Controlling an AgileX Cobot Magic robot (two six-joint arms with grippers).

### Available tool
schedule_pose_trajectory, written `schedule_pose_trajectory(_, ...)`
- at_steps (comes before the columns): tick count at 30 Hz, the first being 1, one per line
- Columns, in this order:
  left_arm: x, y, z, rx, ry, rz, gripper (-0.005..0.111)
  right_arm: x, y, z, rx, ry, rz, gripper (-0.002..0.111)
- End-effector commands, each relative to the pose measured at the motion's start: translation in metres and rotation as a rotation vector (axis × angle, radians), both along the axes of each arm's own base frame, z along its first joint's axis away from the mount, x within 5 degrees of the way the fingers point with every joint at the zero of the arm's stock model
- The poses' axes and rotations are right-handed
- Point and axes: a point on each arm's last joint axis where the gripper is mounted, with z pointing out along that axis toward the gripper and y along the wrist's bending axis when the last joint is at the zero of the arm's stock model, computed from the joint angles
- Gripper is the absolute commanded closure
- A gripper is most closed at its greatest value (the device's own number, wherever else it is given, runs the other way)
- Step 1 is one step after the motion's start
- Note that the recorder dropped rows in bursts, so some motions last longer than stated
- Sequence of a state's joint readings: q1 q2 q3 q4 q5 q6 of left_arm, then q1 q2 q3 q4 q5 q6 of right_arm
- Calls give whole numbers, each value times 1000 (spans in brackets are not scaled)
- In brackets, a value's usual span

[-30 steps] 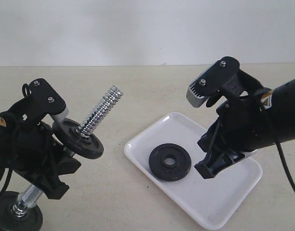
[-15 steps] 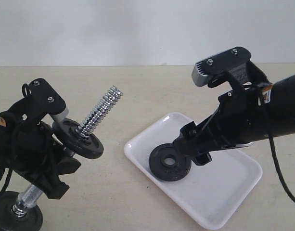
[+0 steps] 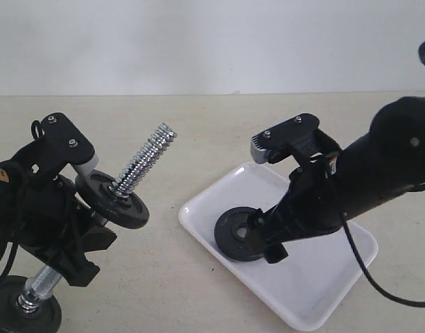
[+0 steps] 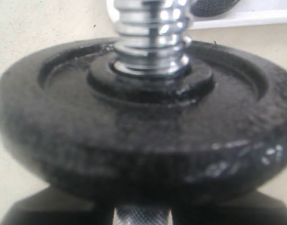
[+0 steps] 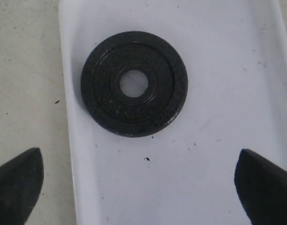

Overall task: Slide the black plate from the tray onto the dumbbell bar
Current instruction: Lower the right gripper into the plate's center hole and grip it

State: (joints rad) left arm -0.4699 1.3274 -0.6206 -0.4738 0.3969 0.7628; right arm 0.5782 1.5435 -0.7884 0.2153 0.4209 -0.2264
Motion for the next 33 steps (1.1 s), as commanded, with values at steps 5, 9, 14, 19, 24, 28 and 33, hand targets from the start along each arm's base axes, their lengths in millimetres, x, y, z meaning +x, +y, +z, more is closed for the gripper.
schedule_pose_trajectory(5,11,-2,23,-96,-131,82,102,24,17,2,-31,42,44,5)
schedule_pose_trajectory(9,11,-2,23,-97,-134,83,102,33,24,3,-36,56,52,5)
schedule_pose_trajectory(14,11,-2,23,-97,-134,83,102,36,26,-4,-28,82,8,5)
schedule_pose_trajectory(19,11,-2,23,-97,-134,83,102,35,27,-4,-8,109,-32,7)
schedule_pose_trajectory(24,11,-2,24,-97,-136,84,102,35,27,-4,-10,112,-30,39)
schedule_pose_trajectory(28,11,-2,24,-97,-138,85,102,35,27,-4,1,111,-28,34)
schedule_pose_trajectory(33,11,-2,24,-107,-135,93,102,35,28,-4,4,105,-28,19)
